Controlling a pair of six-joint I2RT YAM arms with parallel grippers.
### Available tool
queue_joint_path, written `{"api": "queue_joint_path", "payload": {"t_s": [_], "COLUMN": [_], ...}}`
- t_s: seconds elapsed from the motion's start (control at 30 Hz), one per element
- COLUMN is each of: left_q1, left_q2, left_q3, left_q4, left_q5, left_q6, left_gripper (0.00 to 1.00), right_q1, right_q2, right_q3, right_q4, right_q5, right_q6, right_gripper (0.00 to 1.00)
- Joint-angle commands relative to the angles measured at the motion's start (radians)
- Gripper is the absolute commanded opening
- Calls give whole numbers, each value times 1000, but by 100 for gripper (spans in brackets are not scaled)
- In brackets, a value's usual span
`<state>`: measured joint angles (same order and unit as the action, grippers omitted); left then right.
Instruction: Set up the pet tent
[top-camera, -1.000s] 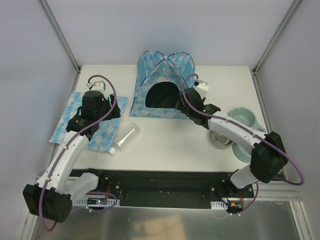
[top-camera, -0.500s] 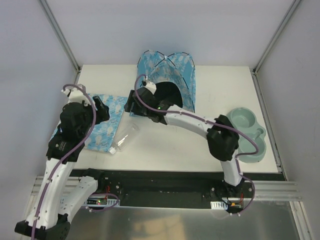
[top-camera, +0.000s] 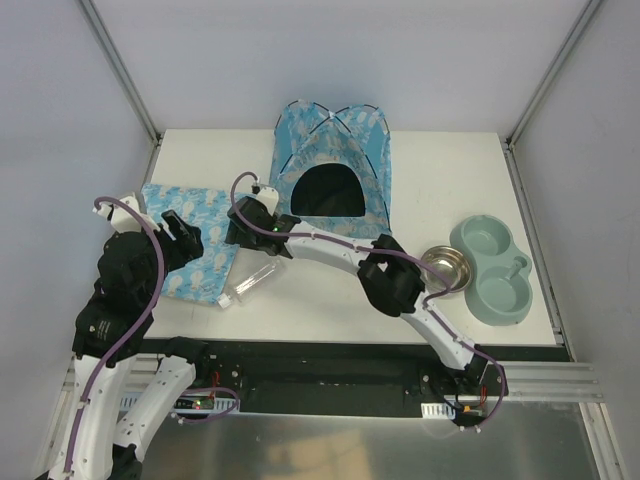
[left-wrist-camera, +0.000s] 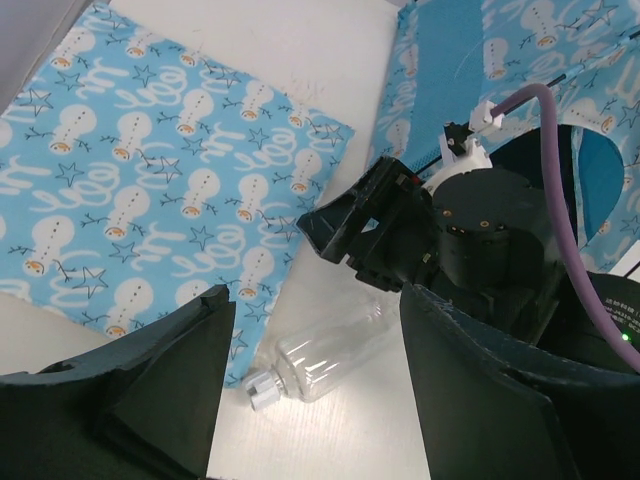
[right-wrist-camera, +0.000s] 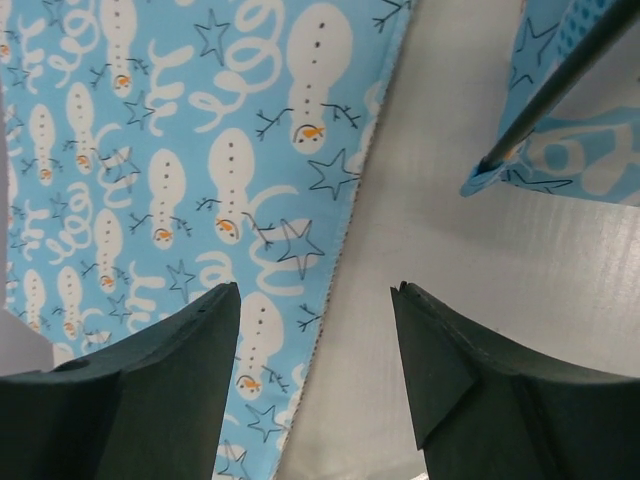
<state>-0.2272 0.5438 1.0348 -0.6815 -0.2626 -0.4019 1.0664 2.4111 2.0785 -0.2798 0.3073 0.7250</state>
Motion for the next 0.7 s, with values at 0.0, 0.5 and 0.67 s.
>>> {"api": "queue_joint_path", "payload": {"t_s": [0.0,0.5,0.67], "left_q1": [9,9,11], "left_q2": [-18,-39,-39], "left_q3": [22,37,42], "left_q4": [-42,-125,-142], "left_q5": [-13,-3,8], "left_q6": [-31,-41,-41], "left_gripper": [69,69,69], "right_q1": [3,4,3], "right_q2": [23,170,207], "right_q3": [54,68,68], "right_q4": [-15,198,266], "right_q5": [72,-164,-205], "right_q6": [14,62,102], "right_gripper": [68,65,61]}}
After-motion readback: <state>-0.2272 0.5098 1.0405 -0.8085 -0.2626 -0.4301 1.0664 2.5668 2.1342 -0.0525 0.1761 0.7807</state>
